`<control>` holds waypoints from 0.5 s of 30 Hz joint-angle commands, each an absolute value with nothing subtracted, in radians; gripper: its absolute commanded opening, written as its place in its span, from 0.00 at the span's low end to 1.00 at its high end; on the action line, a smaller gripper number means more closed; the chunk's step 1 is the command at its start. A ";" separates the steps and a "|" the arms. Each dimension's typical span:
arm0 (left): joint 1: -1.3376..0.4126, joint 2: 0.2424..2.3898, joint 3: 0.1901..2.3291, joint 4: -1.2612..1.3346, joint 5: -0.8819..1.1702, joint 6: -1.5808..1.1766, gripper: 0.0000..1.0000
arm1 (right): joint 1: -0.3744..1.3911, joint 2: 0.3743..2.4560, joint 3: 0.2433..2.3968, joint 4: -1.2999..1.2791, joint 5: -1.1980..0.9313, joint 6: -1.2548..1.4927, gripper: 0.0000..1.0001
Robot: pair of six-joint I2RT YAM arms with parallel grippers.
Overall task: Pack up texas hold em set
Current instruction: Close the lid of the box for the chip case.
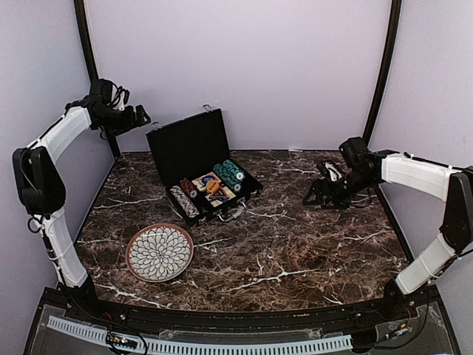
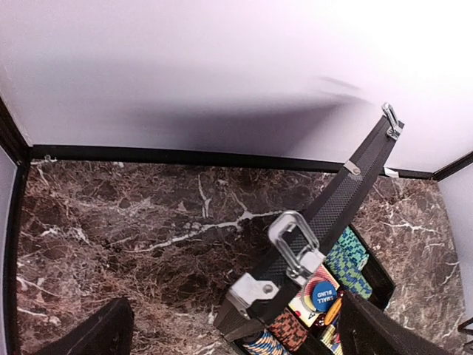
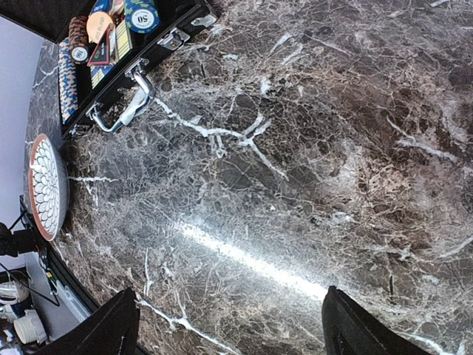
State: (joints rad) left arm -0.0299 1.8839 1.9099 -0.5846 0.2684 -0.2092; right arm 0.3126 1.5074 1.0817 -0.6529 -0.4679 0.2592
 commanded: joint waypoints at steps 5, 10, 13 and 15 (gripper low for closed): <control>-0.014 1.939 1.879 -0.426 0.578 -0.306 0.98 | 0.307 1.503 1.086 -0.627 -0.480 0.255 0.87; -0.025 1.943 1.819 -0.349 0.742 -0.337 0.92 | 0.308 1.497 1.083 -0.629 -0.478 0.257 0.87; -0.053 1.905 1.779 -0.340 0.764 -0.316 0.89 | 0.307 1.504 1.087 -0.628 -0.483 0.257 0.86; -0.083 1.855 1.724 -0.326 0.770 -0.309 0.88 | 0.307 1.507 1.090 -0.627 -0.484 0.257 0.87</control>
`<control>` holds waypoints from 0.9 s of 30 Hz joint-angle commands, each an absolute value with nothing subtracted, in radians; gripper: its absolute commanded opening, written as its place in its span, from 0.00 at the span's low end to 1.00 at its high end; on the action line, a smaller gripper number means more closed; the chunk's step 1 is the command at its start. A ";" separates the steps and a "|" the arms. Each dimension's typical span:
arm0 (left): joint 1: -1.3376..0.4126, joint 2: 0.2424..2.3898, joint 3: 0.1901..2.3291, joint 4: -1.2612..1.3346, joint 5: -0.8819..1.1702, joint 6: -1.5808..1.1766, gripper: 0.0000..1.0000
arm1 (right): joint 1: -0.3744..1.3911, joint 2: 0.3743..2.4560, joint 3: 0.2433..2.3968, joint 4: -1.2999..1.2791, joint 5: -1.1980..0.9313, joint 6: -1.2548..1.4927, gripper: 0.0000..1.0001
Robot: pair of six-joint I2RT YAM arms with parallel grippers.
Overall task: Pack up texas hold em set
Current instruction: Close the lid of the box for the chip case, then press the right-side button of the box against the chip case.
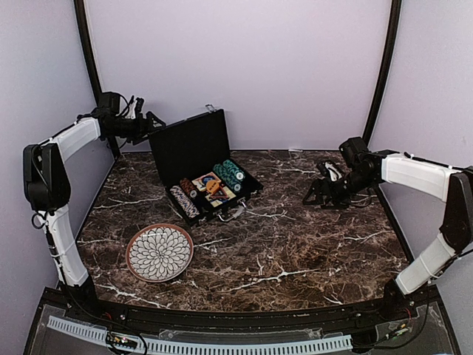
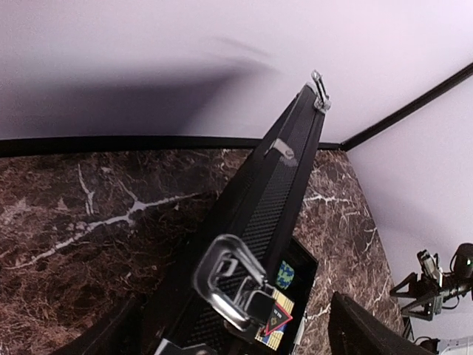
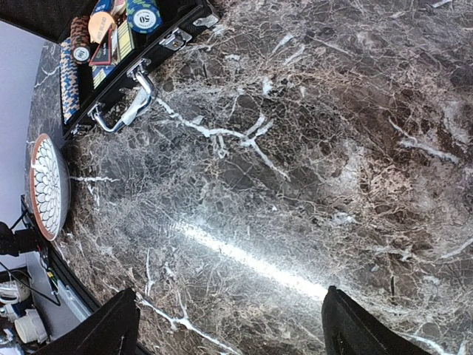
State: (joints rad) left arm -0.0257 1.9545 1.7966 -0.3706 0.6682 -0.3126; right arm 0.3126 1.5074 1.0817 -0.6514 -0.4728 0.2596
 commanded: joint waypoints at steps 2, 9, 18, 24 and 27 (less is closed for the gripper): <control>-0.120 1.790 1.649 -0.300 0.767 -0.304 0.88 | 0.307 1.509 1.093 -0.627 -0.486 0.257 0.86; -0.270 1.545 1.382 -0.240 0.759 -0.281 0.90 | 0.309 1.517 1.110 -0.628 -0.486 0.257 0.87; -0.315 1.447 1.306 -0.263 0.661 -0.217 0.94 | 0.367 1.584 1.206 -0.546 -0.454 0.303 0.86; -0.355 1.546 1.303 -0.250 0.530 -0.210 0.92 | 0.419 1.725 1.330 -0.419 -0.439 0.368 0.86; -0.392 1.594 1.301 -0.245 0.406 -0.193 0.91 | 0.438 1.814 1.402 -0.368 -0.427 0.402 0.85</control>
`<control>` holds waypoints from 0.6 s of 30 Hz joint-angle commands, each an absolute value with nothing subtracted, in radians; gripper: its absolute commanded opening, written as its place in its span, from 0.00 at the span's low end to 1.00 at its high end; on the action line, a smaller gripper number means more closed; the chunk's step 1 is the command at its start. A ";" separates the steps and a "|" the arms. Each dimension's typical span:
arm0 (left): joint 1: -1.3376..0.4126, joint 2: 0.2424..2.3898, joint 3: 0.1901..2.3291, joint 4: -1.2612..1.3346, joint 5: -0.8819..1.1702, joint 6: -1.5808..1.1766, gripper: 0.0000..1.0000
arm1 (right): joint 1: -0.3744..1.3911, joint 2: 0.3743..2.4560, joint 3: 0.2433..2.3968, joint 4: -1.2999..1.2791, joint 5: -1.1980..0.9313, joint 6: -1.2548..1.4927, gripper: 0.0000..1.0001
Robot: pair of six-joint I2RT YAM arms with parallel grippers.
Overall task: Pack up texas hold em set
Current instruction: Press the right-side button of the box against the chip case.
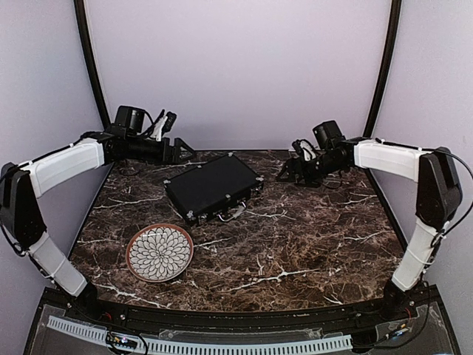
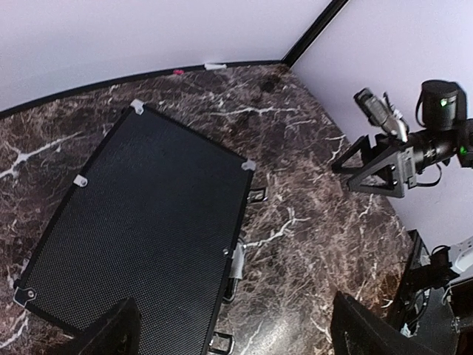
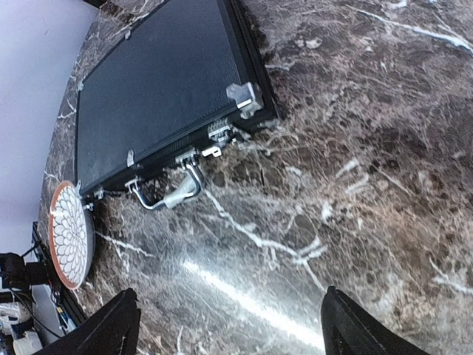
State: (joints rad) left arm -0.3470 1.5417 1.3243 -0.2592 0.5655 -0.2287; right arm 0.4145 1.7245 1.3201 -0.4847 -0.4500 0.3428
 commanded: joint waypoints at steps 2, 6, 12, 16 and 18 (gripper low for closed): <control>-0.422 1.632 1.298 -0.239 0.318 -0.183 0.91 | 0.446 1.877 1.457 -0.353 -0.416 0.418 0.84; -0.478 1.713 1.305 -0.247 0.152 -0.160 0.90 | 0.452 1.997 1.561 -0.353 -0.419 0.444 0.79; -0.528 1.787 1.298 -0.239 0.028 -0.139 0.90 | 0.461 2.128 1.657 -0.355 -0.446 0.457 0.74; -0.564 1.817 1.296 -0.240 -0.049 -0.130 0.90 | 0.470 2.175 1.654 -0.343 -0.472 0.459 0.70; -0.576 1.829 1.288 -0.241 -0.075 -0.134 0.90 | 0.477 2.190 1.651 -0.344 -0.484 0.455 0.68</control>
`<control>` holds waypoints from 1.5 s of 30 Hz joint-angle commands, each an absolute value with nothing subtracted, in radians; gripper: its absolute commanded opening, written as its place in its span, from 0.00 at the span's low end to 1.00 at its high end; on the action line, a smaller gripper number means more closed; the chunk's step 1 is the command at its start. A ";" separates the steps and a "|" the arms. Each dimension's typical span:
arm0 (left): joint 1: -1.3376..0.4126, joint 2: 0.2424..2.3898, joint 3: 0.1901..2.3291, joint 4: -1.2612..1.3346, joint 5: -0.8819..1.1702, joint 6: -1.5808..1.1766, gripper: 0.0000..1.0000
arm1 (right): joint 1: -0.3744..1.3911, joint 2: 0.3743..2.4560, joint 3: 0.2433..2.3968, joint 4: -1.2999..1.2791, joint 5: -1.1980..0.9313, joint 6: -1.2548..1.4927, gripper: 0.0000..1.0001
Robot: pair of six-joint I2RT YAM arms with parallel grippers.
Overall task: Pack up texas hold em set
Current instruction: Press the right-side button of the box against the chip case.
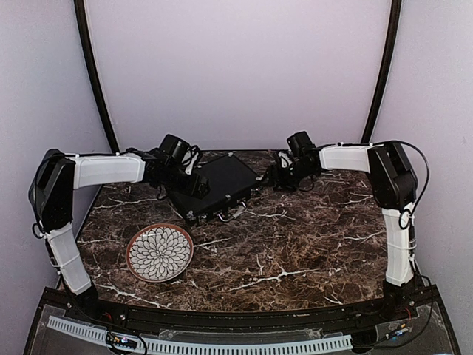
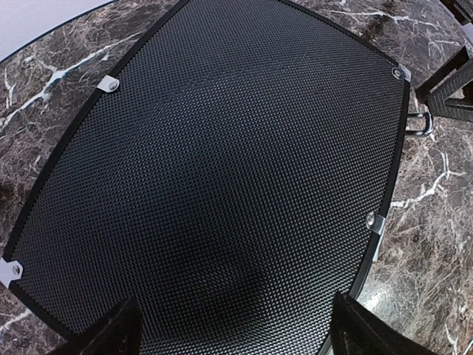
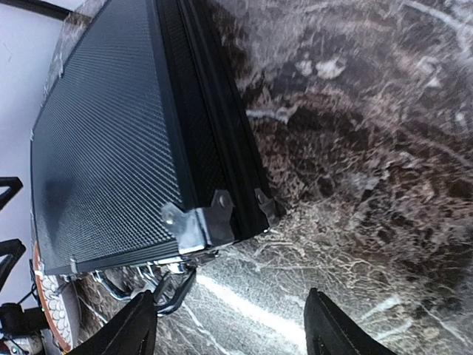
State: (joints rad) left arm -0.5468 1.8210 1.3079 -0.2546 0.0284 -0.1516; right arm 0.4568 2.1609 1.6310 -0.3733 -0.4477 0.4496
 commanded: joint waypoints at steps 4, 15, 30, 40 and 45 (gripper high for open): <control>-0.583 1.832 1.268 -0.234 -0.101 -0.141 0.90 | 0.491 2.223 1.676 -0.374 -0.495 0.428 0.68; -0.590 1.827 1.256 -0.267 -0.119 -0.140 0.90 | 0.504 2.231 1.654 -0.476 -0.337 0.294 0.60; -0.595 1.793 1.217 -0.305 -0.141 -0.141 0.90 | 0.562 2.223 1.562 -0.279 -0.102 0.086 0.58; -0.595 1.774 1.178 -0.298 -0.132 -0.142 0.90 | 0.599 2.213 1.519 -0.138 -0.035 -0.054 0.64; -0.597 1.774 1.151 -0.289 -0.115 -0.134 0.85 | 0.644 2.210 1.470 -0.048 0.055 -0.136 0.67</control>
State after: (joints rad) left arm -0.5896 1.7985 1.1976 -0.2379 -0.1211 -0.1486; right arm 0.6025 2.2139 1.5196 -0.1566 -0.0486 -0.0536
